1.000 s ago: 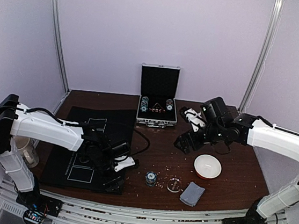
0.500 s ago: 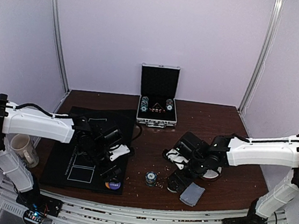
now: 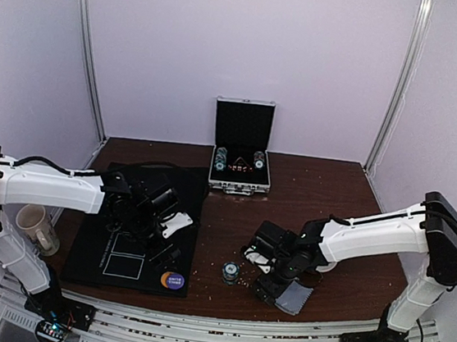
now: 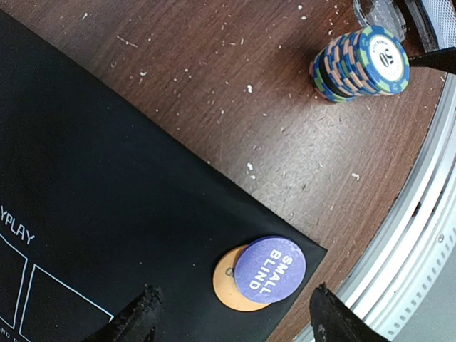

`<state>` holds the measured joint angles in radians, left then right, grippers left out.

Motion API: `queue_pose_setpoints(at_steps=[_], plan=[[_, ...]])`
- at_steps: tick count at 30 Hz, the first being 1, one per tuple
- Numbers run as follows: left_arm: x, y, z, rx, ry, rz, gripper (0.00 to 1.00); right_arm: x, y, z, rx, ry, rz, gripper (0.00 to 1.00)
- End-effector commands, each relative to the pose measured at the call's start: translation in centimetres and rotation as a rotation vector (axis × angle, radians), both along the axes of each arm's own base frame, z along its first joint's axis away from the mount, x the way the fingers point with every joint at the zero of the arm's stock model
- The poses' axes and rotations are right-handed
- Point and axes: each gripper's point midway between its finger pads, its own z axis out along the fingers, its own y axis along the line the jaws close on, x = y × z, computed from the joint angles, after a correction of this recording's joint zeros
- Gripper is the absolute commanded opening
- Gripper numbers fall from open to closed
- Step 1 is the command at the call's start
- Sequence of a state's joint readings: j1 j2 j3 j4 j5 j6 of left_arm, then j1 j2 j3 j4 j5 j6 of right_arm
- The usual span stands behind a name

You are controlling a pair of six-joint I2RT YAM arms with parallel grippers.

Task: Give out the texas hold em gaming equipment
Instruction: Pick up the dealer button from the center of the board, then pass from the right arm to the left

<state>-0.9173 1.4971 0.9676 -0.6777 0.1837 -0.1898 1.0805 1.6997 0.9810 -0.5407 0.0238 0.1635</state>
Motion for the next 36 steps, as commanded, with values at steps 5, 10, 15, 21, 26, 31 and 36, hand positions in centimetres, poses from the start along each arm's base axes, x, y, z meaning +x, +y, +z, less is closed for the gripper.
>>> queue_pose_setpoints(at_steps=[5, 10, 15, 21, 26, 31, 36], plan=[[0.4, -0.2, 0.7, -0.038, -0.029, -0.009, 0.73, -0.3, -1.1, -1.8, -0.068, 0.004, 0.001, 0.69], [0.5, -0.2, 0.9, -0.044, -0.033, -0.01, 0.73, -0.4, -1.3, -1.5, -0.069, 0.004, 0.002, 0.51], [0.8, -0.3, 1.5, -0.054, -0.051, -0.011, 0.73, -0.1, -0.9, 0.2, -0.041, -0.018, 0.004, 0.4], [1.9, -1.4, 4.4, -0.146, -0.083, 0.002, 0.73, 1.6, -0.4, 5.4, 0.029, -0.146, 0.003, 0.39], [3.7, -3.1, 9.6, -0.331, -0.134, 0.043, 0.73, 4.0, 0.3, 13.3, 0.16, -0.357, 0.013, 0.39], [4.6, -6.2, 17.6, -0.611, -0.227, 0.013, 0.72, 6.4, 3.8, 22.2, 0.382, -0.599, 0.071, 0.39], [3.8, -8.1, 24.0, -0.894, -0.248, -0.049, 0.77, 6.8, 7.8, 26.6, 0.496, -0.781, 0.194, 0.38]])
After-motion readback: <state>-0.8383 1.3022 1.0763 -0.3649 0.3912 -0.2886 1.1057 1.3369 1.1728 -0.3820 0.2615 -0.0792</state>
